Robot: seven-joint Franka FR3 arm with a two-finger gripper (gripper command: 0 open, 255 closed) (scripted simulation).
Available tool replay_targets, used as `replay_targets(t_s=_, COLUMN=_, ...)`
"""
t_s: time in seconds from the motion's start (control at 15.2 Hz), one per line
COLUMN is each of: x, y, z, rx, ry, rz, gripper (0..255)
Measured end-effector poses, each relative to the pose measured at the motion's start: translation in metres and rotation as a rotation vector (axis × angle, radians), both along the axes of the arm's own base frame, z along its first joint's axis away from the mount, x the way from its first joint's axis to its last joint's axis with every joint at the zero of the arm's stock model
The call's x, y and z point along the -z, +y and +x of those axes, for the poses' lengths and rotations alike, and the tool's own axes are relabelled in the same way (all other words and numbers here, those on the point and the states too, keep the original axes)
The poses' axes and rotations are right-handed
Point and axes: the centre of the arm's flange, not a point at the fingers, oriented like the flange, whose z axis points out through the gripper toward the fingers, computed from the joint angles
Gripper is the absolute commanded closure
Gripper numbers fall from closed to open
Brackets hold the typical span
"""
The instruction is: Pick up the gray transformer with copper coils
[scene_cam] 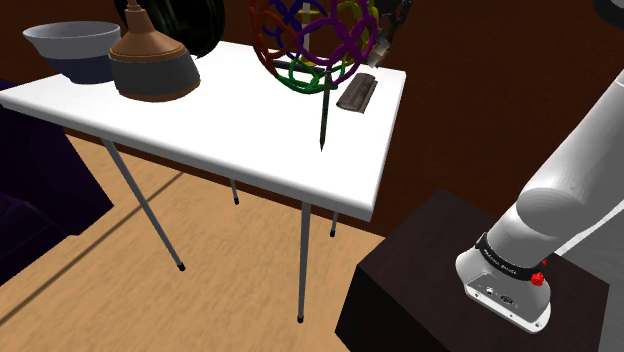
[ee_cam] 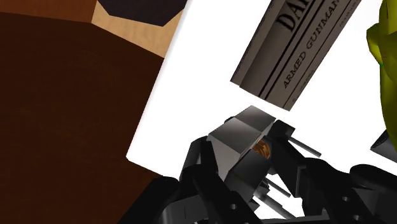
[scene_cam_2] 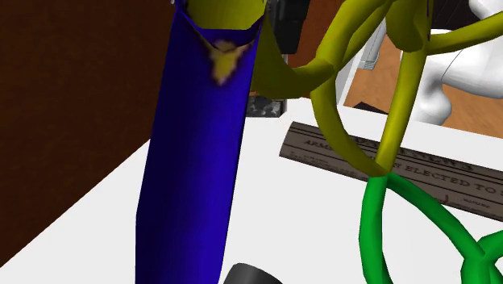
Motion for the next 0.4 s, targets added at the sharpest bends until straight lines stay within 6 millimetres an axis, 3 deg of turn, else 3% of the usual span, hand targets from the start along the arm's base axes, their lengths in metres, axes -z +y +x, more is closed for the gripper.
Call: replay_targets(t_s=0.4, x=-0.03, y=0.0, z=0.001, rx=-0.001, ry=-0.001, rz=0.0, gripper=255)
